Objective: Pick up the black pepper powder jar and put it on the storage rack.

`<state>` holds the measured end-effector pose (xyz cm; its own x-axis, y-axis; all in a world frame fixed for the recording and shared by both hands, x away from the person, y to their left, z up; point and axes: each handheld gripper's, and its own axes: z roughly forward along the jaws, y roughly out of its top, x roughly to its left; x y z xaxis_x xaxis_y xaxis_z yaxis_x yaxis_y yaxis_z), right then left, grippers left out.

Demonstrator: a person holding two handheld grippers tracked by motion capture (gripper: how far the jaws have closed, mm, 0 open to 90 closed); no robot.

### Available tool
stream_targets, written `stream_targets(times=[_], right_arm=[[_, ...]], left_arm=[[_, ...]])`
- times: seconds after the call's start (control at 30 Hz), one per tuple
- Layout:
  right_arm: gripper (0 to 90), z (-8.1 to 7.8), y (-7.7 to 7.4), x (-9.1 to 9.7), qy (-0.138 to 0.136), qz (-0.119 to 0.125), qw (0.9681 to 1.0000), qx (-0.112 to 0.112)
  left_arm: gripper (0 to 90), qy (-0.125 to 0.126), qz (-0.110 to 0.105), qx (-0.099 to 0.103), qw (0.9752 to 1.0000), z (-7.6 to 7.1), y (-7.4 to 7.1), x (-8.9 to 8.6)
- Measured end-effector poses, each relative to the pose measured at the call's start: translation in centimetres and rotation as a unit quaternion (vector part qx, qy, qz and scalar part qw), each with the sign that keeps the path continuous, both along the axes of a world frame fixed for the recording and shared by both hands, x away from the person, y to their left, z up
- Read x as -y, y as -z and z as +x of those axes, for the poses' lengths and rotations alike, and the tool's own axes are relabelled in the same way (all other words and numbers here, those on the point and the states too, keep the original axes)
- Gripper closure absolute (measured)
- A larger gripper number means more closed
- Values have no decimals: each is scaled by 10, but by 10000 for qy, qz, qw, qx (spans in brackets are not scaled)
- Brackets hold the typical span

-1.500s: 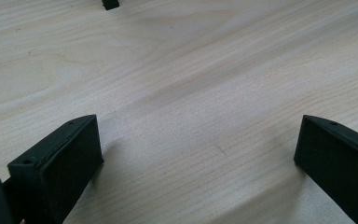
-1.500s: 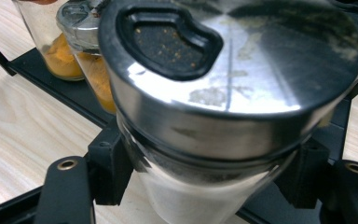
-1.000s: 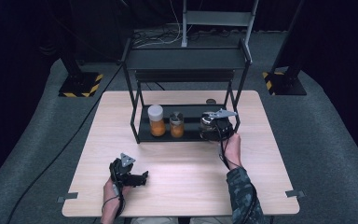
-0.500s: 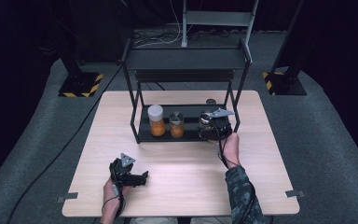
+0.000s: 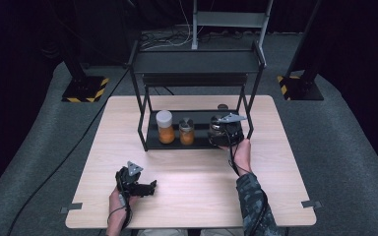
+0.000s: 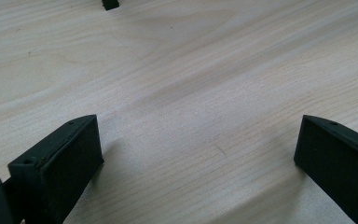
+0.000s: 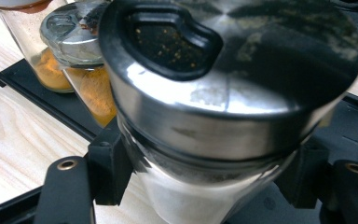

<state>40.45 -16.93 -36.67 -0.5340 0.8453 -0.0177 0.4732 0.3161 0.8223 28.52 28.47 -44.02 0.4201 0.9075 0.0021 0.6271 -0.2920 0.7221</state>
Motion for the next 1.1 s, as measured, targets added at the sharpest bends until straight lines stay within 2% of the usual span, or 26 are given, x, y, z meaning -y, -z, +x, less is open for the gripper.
stream_targets(times=[1.1], right_arm=[[304,13,8,-7,31,109,9999,15]], left_arm=[[5,2,11,9,10000,0,0,0]])
